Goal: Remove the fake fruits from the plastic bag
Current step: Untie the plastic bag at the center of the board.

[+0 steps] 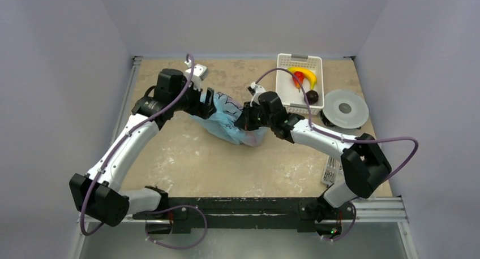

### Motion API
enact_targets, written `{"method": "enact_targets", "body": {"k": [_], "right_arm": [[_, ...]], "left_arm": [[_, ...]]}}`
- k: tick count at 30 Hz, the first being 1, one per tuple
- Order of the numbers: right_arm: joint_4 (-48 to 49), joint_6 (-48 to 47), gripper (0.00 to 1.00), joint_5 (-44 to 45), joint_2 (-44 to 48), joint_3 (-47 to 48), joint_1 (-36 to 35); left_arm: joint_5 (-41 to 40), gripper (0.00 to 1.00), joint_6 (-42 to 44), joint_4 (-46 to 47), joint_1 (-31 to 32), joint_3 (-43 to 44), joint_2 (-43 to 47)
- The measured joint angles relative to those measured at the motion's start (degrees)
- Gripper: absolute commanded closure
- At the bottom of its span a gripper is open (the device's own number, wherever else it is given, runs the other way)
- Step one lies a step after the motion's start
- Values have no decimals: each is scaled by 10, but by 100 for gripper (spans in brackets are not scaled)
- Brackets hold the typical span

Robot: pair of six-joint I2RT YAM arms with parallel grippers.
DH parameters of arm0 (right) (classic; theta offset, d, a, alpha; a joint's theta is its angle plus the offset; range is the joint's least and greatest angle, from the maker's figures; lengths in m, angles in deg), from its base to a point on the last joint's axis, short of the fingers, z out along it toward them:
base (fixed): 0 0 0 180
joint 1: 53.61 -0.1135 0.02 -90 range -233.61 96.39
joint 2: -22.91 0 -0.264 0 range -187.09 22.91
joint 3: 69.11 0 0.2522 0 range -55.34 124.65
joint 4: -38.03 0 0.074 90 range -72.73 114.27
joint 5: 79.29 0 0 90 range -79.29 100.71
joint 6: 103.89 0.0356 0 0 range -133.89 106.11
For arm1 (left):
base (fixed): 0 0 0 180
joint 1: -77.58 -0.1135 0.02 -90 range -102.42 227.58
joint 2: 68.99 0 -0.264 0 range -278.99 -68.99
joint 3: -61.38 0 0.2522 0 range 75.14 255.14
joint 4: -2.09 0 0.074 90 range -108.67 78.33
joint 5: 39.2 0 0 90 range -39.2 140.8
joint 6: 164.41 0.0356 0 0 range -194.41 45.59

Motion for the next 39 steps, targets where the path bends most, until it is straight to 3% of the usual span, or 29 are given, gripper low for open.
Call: {"method": "enact_targets", "body": {"k": [4,12,21,25,27,33,38,39], "right_arm": [[3,-1,100,-17,-12,3,-1],[3,-1,100,-26,-20,8,-8],[3,-1,100,-31,-16,8,-25],[3,-2,100,-30,-15,8,-31],[0,-4,100,-30,-12,8,-31],[21,19,100,-49,23,-10,-16],[50,62,100,-95,16,-48,23],[49,64,96,-95,9,-48,26]], "left_arm": [[-48,24,57,1,45,-27,-7],[-121,21,119,-26,104,-27,-50],[-288,65,141,-45,177,-9,-129],[-344,81,134,-49,166,-15,-118],[-341,98,124,-48,144,-21,-87],[-260,100,83,-2,25,-60,42],[-212,100,66,29,-4,-94,106],[-206,100,66,31,-4,-96,108]]}}
